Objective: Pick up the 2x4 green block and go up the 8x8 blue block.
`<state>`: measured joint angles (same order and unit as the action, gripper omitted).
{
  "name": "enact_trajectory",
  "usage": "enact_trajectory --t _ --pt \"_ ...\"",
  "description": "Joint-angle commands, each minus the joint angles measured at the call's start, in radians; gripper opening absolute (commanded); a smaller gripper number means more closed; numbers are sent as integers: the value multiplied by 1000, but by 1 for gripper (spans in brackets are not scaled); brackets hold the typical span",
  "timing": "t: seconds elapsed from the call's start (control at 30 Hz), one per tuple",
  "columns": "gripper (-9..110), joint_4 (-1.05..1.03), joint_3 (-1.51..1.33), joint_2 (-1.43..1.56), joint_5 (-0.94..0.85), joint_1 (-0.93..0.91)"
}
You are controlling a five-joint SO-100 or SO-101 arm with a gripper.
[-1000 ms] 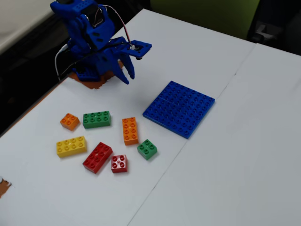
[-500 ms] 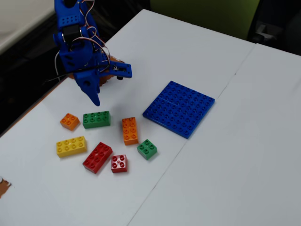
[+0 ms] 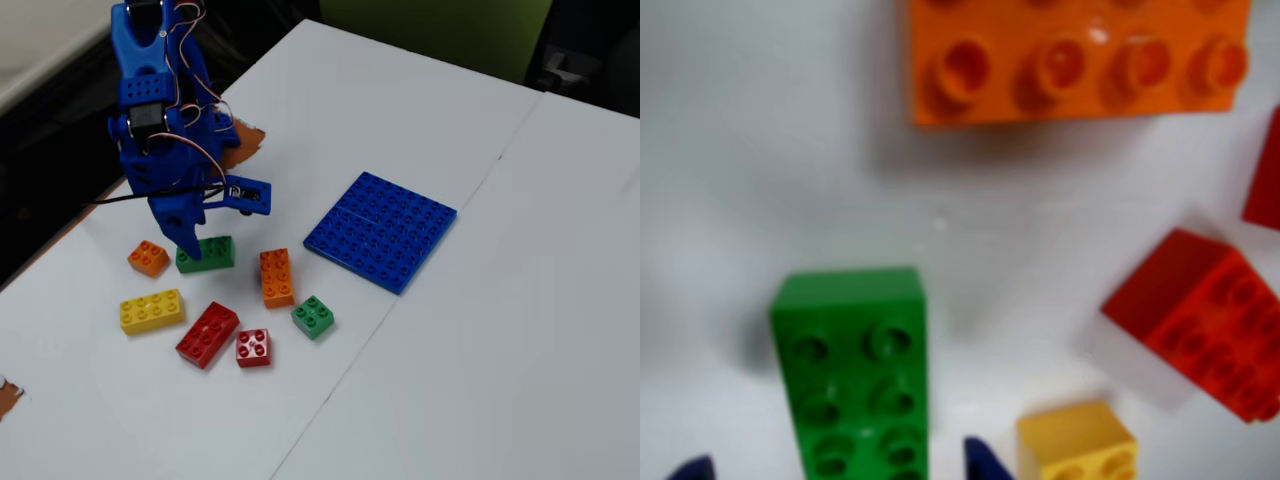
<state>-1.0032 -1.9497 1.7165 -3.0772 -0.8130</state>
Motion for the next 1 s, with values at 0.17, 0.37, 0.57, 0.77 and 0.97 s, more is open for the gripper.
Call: enact_trajectory --t 0.17,0.37,0.57,0.77,0.97 --pt "30 61 21 -49 -410 -29" --pt "29 77 20 -83 -400 -21" --pt "10 78 12 -100 -351 14" --pt "0 103 -31 -81 -216 60" --pt "0 -44 -29 91 92 106"
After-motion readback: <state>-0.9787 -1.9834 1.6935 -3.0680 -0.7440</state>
